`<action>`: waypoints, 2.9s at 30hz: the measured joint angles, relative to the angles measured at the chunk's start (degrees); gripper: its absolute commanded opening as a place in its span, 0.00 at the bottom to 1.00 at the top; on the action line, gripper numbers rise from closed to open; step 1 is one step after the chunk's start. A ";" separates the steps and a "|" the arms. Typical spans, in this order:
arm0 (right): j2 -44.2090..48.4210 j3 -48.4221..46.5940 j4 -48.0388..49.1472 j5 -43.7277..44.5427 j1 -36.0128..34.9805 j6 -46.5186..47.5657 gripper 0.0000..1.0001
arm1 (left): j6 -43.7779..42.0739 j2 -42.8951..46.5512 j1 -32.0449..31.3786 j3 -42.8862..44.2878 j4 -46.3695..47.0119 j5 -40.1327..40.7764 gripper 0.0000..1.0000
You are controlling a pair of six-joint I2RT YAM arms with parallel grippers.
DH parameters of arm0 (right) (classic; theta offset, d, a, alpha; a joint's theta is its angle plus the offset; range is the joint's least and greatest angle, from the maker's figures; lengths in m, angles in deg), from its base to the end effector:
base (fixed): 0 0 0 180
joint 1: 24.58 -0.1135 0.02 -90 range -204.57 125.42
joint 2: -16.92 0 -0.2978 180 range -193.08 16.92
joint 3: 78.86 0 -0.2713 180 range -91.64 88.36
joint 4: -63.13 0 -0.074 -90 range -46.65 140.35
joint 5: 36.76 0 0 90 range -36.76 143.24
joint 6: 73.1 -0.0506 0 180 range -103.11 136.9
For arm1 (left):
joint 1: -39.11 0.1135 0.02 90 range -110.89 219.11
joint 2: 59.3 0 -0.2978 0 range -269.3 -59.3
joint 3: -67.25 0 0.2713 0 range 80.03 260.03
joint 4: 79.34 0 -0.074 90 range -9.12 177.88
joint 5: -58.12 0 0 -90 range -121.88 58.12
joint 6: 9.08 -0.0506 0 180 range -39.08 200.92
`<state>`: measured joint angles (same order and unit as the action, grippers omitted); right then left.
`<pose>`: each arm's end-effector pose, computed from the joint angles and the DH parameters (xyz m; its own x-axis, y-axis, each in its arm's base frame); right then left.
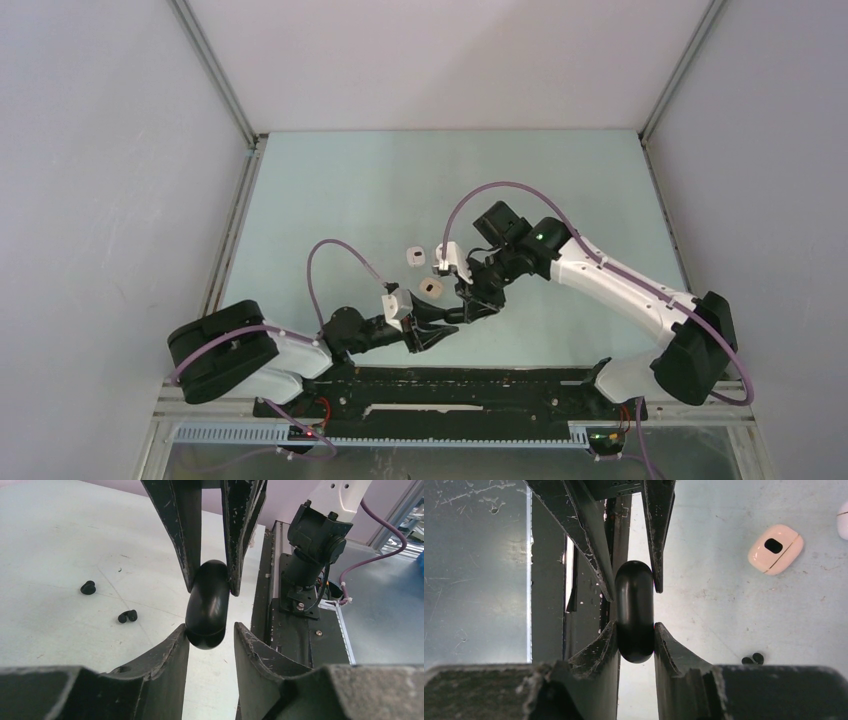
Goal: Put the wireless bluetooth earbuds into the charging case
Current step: Pass from the right arm to the left, then open the charging case to the charging case, then pick up the right earbud from the center of the board.
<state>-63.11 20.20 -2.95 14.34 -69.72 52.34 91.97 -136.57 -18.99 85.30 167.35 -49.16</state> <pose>0.1801 0.2261 0.3082 -0.0938 -0.7340 -0.6726 -0.9722 -0.0781 0.2208 0.1006 -0.1900 0.1868 -0.1178 -0.1571 -0.9805 0.9615 0.2287 -0.1521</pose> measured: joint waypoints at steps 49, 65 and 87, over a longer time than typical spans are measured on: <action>-1.57 -0.46 -1.27 -2.16 -0.37 -0.11 0.40 | 0.42 -1.49 -0.04 0.85 0.17 -2.91 0.00; -1.60 -3.17 0.04 -3.43 6.54 -4.46 0.47 | -0.11 -1.49 -0.13 0.85 -0.26 -3.80 0.00; -5.55 3.89 17.66 12.11 24.90 -9.29 0.37 | -1.05 0.76 -0.13 0.85 -2.54 -0.35 0.00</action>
<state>-68.66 24.09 14.72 26.45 -44.83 43.05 90.92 -135.81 -19.13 86.16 164.81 -49.51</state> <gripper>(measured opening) 0.413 0.316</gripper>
